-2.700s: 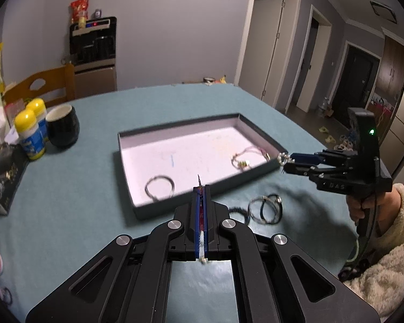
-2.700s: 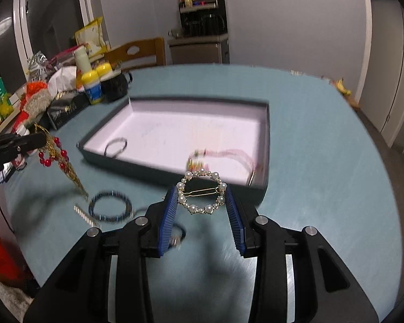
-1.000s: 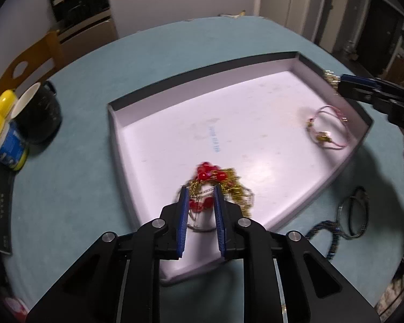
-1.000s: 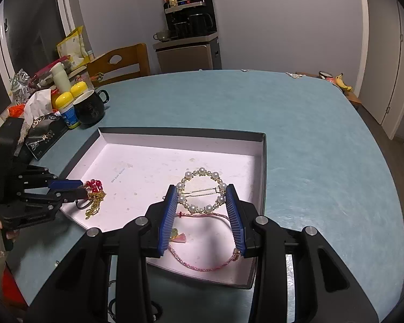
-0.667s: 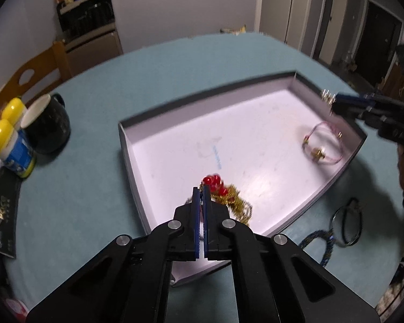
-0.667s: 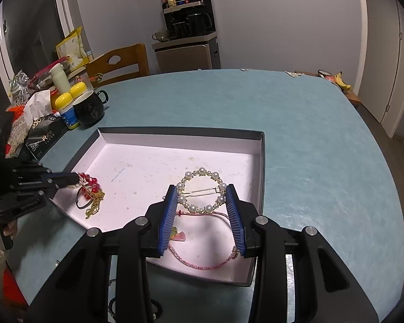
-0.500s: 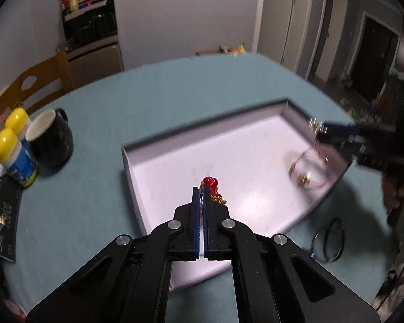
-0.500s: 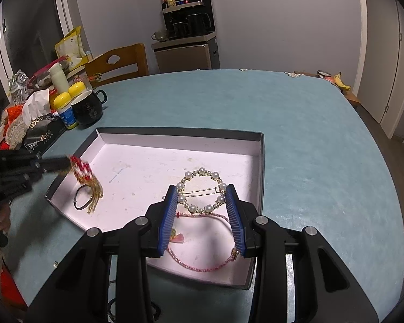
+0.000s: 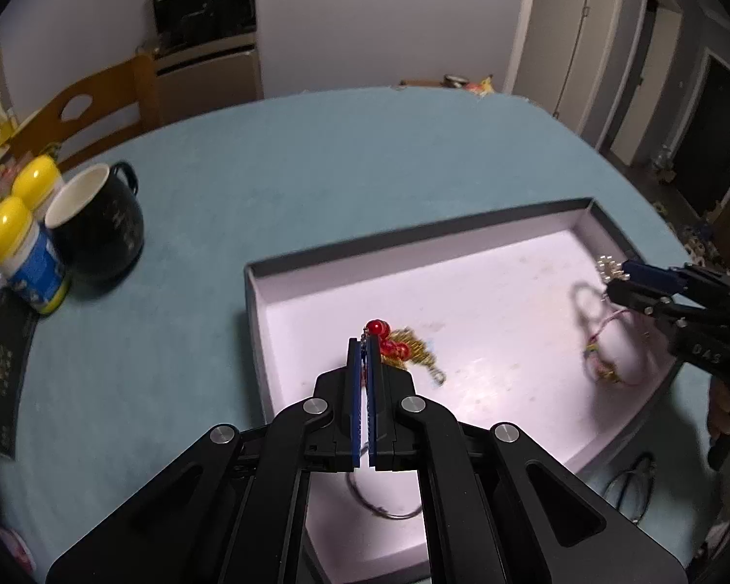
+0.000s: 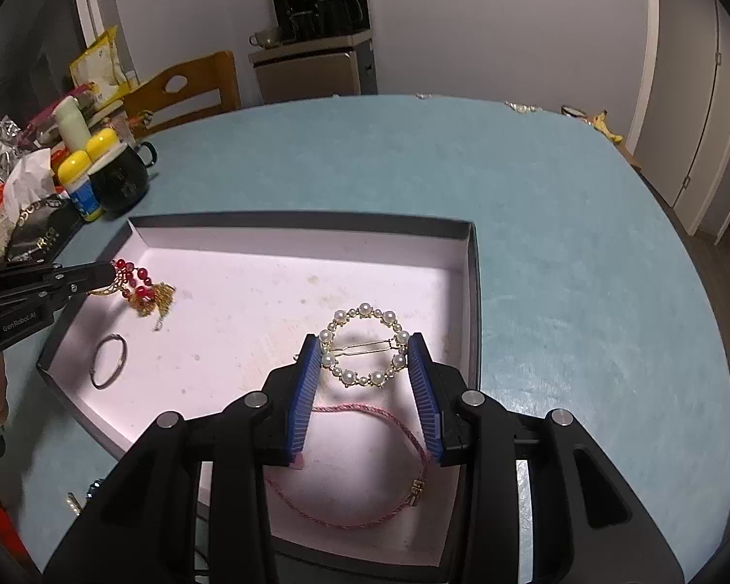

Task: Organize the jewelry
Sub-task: 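Open both tools to release the brooch and clip into the box, then move both tools back toward the remaining jewelry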

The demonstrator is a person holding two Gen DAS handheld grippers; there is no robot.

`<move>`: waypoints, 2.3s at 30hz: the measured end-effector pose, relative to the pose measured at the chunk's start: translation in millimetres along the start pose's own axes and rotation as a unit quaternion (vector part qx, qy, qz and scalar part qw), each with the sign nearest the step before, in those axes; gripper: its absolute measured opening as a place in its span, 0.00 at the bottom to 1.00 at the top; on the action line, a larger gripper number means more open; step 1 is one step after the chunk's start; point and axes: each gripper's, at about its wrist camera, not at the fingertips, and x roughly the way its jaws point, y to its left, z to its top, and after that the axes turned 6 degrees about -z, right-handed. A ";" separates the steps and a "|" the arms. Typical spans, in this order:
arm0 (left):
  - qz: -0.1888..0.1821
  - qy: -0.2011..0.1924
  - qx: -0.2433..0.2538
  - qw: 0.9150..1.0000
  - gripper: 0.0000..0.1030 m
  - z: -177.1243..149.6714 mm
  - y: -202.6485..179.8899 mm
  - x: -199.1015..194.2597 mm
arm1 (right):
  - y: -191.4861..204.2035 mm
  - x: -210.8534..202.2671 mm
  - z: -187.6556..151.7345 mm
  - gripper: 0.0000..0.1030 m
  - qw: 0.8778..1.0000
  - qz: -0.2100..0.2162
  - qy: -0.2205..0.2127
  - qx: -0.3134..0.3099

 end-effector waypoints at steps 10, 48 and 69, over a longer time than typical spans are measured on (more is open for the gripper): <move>0.008 0.018 0.001 1.000 0.03 -3.4 1.2 6.4 | 2.6 3.9 0.9 0.36 1.000 0.001 0.002 -0.006; 0.023 -0.057 0.048 0.997 0.90 -110.7 -46.5 -103.7 | -10.2 -117.9 -97.1 0.95 0.999 0.001 -0.046 -0.023; -0.017 0.016 0.032 0.999 0.88 -151.0 -85.1 -55.5 | 19.0 -105.5 -127.4 0.95 0.998 0.046 -0.007 -0.051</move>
